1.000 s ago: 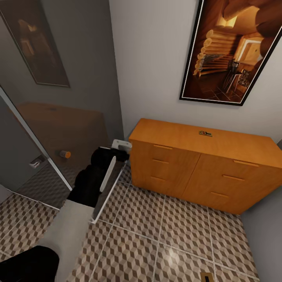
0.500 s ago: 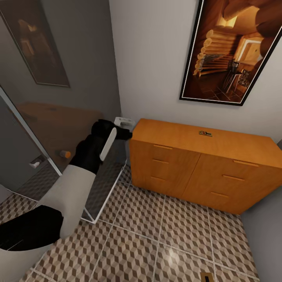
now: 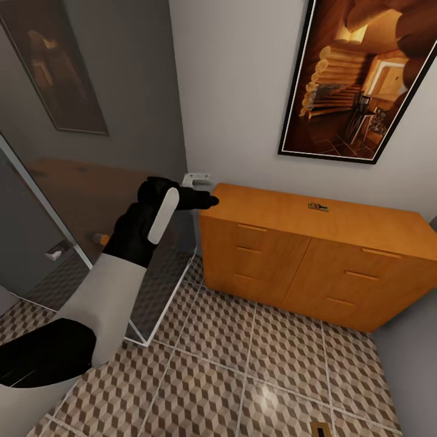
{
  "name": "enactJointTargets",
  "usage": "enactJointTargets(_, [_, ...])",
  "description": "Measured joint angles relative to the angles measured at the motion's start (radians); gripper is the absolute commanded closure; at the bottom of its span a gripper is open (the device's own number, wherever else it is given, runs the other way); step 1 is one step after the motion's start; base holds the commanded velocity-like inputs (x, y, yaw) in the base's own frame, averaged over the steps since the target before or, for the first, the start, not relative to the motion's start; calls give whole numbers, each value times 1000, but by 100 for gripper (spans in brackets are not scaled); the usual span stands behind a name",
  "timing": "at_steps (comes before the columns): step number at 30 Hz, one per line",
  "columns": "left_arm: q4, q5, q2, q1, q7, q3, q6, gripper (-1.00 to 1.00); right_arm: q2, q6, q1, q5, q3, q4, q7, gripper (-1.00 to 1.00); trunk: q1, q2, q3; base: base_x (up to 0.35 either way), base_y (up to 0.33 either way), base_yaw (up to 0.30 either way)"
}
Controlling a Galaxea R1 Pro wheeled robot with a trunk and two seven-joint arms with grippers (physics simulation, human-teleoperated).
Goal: Take the four mousetraps from the cabinet in the bathroom and place them on the bathroom floor. Make sure all four end up on the same floor surface, and ensure that at least two of them are either under or directly next to the same bathroom sink.
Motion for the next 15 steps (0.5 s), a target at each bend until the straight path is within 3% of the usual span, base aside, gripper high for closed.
enactJointTargets(3, [-6, 6, 0, 0, -2, -34, 1, -100, 0, 0, 0, 0, 0, 0, 0, 100, 0, 0, 0, 0, 0, 0])
enactJointTargets(8, [-11, 17, 0, 0, -37, -153, 2, -100, 0, 0, 0, 0, 0, 0, 0, 100, 0, 0, 0, 0, 0, 0])
enactJointTargets(9, [-12, 23, -1, 0, -67, -199, 2, -100, 0, 1, 0, 0, 0, 0, 0, 100, 0, 0, 0, 0, 0, 0])
enactJointTargets(10, [-12, 23, 0, 0, -85, -223, 2, -100, 0, 1, 0, 0, 0, 0, 0, 100, 0, 0, 0, 0, 0, 0])
enactJointTargets(11, [-13, 42, -1, 0, -184, -296, 2, -100, 0, 1, 0, 0, 0, 0, 0, 100, 0, 0, 0, 0, 0, 0])
enactJointTargets(14, [-13, 33, 0, 0, -263, -328, 2, -100, 0, 1, 0, 0, 0, 0, 0, 100, 0, 0, 0, 0, 0, 0])
enactJointTargets(15, [-13, 35, 0, 0, -316, -349, 2, -100, 0, 1, 0, 0, 0, 0, 0, 100, 0, 0, 0, 0, 0, 0])
